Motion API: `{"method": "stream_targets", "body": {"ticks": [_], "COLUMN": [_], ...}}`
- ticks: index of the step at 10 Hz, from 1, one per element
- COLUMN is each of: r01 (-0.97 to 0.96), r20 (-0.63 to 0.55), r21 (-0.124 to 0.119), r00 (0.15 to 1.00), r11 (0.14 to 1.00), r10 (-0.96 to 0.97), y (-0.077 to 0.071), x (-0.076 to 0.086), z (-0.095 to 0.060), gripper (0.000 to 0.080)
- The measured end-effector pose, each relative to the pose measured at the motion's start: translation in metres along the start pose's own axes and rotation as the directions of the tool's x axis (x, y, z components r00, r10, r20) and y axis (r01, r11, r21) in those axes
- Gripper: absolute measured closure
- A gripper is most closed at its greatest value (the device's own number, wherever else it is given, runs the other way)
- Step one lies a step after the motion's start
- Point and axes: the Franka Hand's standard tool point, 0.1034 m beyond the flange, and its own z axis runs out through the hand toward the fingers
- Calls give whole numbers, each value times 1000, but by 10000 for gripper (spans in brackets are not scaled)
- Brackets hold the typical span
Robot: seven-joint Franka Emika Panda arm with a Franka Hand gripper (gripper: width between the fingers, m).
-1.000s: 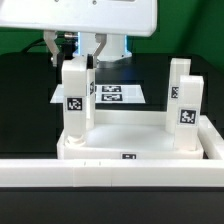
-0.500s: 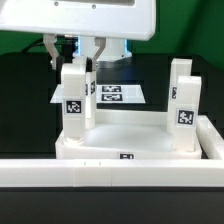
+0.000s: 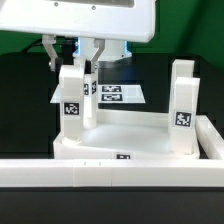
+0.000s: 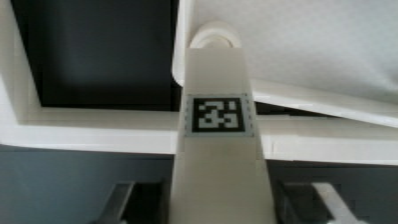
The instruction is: Assemble desk
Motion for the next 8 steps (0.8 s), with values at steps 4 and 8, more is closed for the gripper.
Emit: {"method": "stream_targets", "body": {"ticks": [4, 8], "r01": [0, 0], "r20": [-1, -1], "r21": [0, 0], "r00": [1000, 1000], "r11": [1000, 1000], "r10": [0, 0], "y": [0, 0], "x": [0, 0], "z": [0, 0], "gripper": [512, 512]}}
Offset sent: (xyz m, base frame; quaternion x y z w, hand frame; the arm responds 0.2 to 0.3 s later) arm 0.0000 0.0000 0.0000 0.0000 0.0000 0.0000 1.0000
